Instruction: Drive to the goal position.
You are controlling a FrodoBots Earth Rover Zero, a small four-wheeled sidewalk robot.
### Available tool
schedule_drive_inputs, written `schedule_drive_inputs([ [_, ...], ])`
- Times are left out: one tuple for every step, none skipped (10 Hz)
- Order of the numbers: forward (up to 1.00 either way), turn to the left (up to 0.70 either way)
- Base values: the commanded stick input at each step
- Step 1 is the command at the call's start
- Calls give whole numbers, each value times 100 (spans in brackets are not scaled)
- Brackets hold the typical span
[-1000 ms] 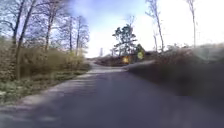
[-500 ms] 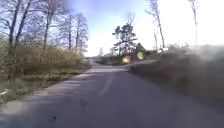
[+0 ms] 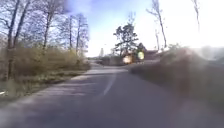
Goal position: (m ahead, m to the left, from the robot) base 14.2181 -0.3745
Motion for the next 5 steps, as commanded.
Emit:
schedule_drive_inputs([
  [100, 0],
  [100, 0],
  [100, 0],
  [100, 0],
  [100, 0],
])
